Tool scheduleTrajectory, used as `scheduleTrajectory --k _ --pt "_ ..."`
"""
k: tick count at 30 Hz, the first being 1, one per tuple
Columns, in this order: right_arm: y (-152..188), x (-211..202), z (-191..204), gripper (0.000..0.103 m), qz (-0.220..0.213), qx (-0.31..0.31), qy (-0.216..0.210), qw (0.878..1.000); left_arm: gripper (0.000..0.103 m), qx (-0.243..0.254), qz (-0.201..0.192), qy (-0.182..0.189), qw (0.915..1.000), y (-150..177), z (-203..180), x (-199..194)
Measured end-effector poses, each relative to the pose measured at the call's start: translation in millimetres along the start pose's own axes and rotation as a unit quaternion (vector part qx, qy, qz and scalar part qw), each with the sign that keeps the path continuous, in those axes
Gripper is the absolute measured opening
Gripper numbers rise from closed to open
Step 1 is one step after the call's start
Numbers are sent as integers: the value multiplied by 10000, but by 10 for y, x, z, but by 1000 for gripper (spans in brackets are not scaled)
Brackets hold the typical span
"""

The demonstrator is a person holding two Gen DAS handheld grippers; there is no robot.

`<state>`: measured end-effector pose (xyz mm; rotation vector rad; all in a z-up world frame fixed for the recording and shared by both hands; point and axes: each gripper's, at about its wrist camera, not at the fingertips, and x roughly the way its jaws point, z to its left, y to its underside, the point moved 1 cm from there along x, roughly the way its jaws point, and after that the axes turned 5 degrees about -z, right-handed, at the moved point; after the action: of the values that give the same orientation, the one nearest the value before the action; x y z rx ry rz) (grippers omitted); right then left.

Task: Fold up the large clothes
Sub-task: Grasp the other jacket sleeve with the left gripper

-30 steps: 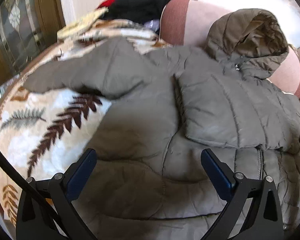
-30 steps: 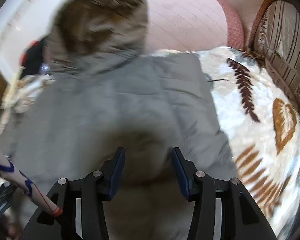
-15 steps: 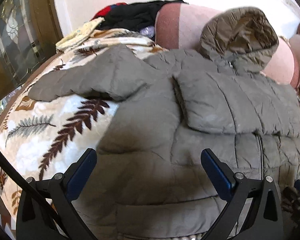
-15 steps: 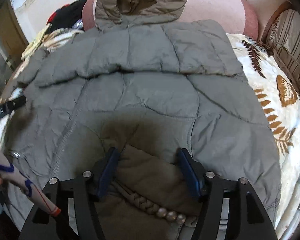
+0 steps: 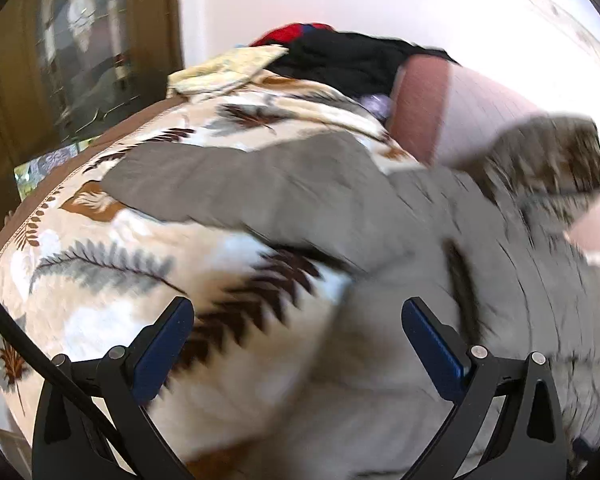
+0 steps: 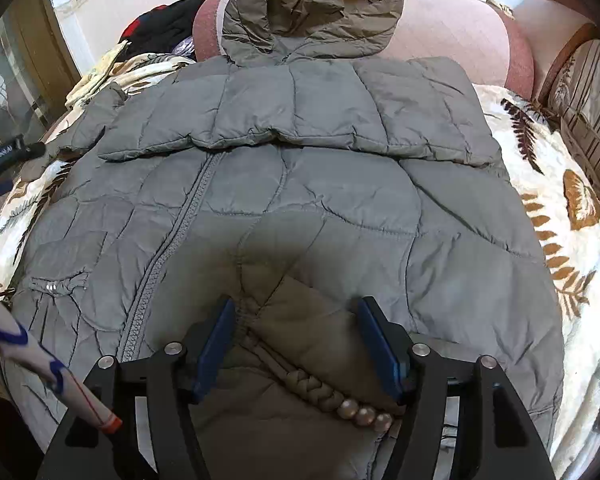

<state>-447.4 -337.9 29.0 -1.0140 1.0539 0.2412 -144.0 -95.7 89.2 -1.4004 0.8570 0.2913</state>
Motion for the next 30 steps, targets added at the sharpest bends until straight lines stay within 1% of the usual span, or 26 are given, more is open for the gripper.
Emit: scheduleTrajectory --k 4,6,8,9,10,11,12,13,14,15,18,19,22,24,25,27,28,29,30 --pt "11 28 -31 72 61 81 -5 9999 102 -471 52 -101 9988 -264 566 189" --pt "5 24 -27 72 73 83 14 9999 95 -856 134 -135 9962 -429 910 320" --pt "12 27 -10 72 69 -4 24 10000 80 -1318 221 -50 9910 -570 1263 463" --pt "18 26 -7 73 59 -46 21 10000 75 -1561 303 -37 9873 -637 1472 563" --pt "24 27 -2 73 52 -78 16 10000 66 -1733 352 -80 9842 -687 1640 651" --pt "28 32 -4 74 48 -108 13 9999 65 -1937 392 -139 9802 -742 1857 768" --pt "33 37 -8 74 48 -121 9 9999 65 -2096 414 -129 9768 -770 1996 843" --pt "35 44 -11 75 54 -113 2 9999 59 -2328 454 -60 9714 -786 2153 936" --pt "33 52 -8 75 63 -99 1 9999 47 -2623 515 5 9636 -788 2307 1038" --pt "33 61 -9 76 76 -88 3 9999 43 -2949 552 47 9539 -773 2462 1135" --pt "33 76 9 77 88 -104 46 9999 42 -3461 492 88 9369 -721 2758 1342" --pt "32 79 10 77 89 -110 54 9999 42 -3602 486 187 9314 -705 2819 1422" --pt "24 91 11 78 108 -110 49 9999 42 -3796 527 509 9222 -687 2871 1629" --pt "14 106 0 79 129 -65 24 9999 42 -3881 389 664 9184 -683 2853 1693" --pt "12 112 -2 79 131 -55 23 9999 42 -3867 314 644 9194 -689 2821 1695" --pt "2 128 7 79 137 -63 42 9999 21 -3808 133 439 9235 -702 2753 1654" --pt "-7 129 10 79 138 -55 46 9999 16 -3787 58 396 9246 -714 2728 1631" --pt "-11 124 5 79 139 -40 39 9999 15 -3752 -12 345 9263 -740 2709 1581" --pt "-21 113 -5 79 131 -3 18 9999 14 -3642 -121 300 9308 -793 2640 1488"
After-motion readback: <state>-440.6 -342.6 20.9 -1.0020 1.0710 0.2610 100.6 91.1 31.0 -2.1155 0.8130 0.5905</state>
